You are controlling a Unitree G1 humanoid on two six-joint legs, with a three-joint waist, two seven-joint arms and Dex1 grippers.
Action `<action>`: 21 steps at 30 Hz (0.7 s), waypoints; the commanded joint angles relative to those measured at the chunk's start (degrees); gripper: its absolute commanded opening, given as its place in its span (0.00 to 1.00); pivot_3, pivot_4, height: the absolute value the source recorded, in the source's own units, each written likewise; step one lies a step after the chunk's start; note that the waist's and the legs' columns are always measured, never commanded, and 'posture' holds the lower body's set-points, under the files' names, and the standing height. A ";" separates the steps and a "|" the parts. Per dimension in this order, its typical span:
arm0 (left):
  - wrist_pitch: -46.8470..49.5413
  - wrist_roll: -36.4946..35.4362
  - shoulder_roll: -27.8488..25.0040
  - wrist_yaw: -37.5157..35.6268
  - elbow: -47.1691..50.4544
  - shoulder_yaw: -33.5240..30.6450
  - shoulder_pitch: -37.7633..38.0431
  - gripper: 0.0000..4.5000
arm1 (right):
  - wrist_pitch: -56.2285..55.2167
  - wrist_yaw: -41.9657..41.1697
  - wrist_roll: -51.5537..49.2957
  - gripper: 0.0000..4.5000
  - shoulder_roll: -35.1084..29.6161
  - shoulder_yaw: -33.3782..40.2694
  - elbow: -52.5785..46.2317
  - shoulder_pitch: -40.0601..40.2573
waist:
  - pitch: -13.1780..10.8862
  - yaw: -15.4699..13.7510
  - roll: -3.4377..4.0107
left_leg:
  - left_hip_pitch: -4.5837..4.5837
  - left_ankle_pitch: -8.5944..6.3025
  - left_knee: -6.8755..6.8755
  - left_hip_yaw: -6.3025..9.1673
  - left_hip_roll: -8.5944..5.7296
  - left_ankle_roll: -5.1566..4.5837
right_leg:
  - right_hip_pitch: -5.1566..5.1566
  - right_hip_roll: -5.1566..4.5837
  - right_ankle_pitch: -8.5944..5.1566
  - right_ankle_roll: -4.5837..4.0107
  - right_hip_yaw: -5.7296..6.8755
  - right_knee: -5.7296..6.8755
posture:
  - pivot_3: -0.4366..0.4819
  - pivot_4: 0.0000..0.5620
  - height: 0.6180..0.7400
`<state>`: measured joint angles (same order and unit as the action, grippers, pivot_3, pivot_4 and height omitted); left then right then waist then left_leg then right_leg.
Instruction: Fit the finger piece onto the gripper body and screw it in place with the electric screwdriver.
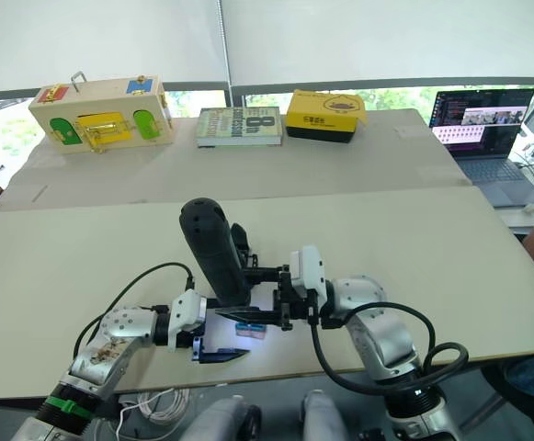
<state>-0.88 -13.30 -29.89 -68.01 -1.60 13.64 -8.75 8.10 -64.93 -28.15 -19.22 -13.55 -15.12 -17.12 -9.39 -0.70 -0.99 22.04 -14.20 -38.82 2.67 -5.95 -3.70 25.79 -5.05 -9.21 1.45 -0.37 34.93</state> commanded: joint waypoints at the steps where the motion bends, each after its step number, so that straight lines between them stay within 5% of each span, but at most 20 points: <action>1: 1.21 1.16 -0.38 0.24 -0.84 1.45 1.01 0.99 | -1.06 0.05 -0.88 0.43 0.46 0.28 -1.08 -0.38 | 0.00 0.00 0.00 | 0.00 0.00 0.00 0.00 0.00 0.00 | 0.00 0.00 0.00 0.00 0.00 0.00 | 0.48 0.27 1.00; 21: 1.68 1.23 -0.76 0.85 -0.15 1.39 1.26 0.99 | -1.47 -0.56 -0.49 0.43 0.54 0.27 0.48 -0.74 | 0.00 0.01 0.00 | 0.00 0.00 0.00 0.01 0.00 0.01 | -0.01 0.00 0.00 0.00 0.00 0.00 | 0.48 0.27 1.00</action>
<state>-0.11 -13.23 -30.08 -67.10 -0.93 13.71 -8.55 8.06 -65.34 -28.08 -19.06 -13.61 -13.60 -17.13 -9.39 -0.69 -0.99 22.04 -14.21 -38.82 2.68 -5.95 -3.69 25.78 -5.04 -9.21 1.45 -0.36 34.93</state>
